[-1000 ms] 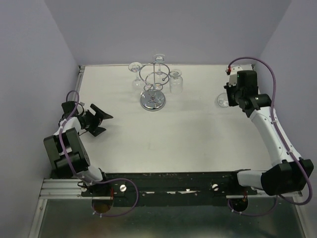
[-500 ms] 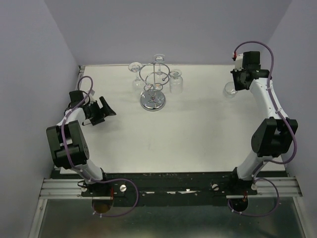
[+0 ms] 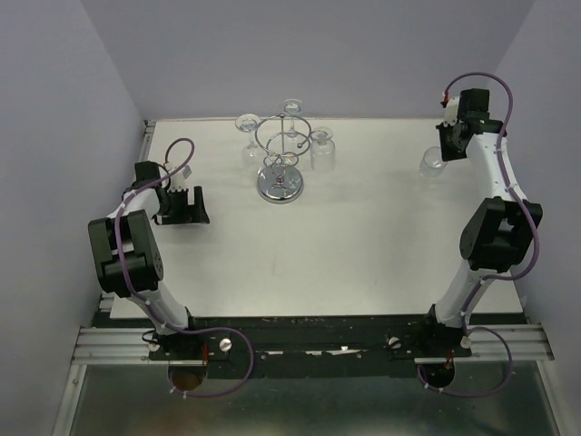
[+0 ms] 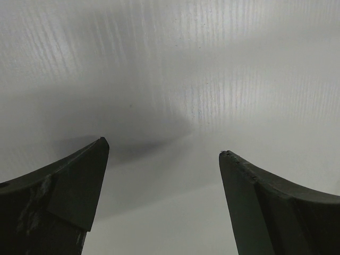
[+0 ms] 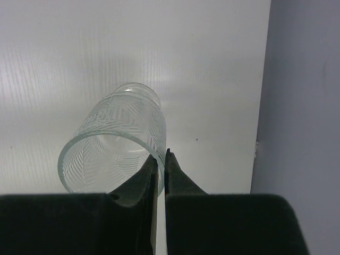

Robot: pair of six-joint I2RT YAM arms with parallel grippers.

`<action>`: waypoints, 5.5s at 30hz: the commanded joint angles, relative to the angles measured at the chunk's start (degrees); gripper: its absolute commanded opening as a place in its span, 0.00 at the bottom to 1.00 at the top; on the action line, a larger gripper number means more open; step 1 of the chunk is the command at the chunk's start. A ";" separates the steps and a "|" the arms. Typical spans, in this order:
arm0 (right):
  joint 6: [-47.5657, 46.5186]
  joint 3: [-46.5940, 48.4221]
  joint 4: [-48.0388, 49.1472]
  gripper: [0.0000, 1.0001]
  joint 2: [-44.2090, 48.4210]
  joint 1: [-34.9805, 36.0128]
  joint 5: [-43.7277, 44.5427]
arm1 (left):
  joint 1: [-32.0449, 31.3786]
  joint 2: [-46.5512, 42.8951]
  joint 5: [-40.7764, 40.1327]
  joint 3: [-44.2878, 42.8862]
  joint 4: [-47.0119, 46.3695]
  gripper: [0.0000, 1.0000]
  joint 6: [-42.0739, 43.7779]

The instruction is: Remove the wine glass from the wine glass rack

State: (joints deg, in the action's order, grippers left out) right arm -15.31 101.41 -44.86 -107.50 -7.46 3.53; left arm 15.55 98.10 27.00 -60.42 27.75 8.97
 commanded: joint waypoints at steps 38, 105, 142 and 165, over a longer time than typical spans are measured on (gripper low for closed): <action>0.37 8.10 -0.75 0.66 -6.76 -4.58 -2.04 | -6.94 -14.16 1.91 4.87 -3.22 0.99 -3.08; 2.92 -17.91 55.85 1.00 -1.92 23.90 -53.10 | -11.33 -21.11 -6.35 2.77 -9.03 0.98 6.41; 1.77 -27.66 64.19 0.55 4.14 23.90 -53.10 | -11.25 -19.53 -6.88 0.39 -6.22 0.97 6.15; 7.31 -26.08 70.00 0.42 2.74 23.90 -52.57 | -11.42 -17.33 -7.76 -1.54 -5.60 0.97 5.53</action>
State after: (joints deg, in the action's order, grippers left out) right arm -9.02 72.47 20.43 -105.12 16.19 -48.51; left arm 4.05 80.38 19.51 -60.53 22.44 14.98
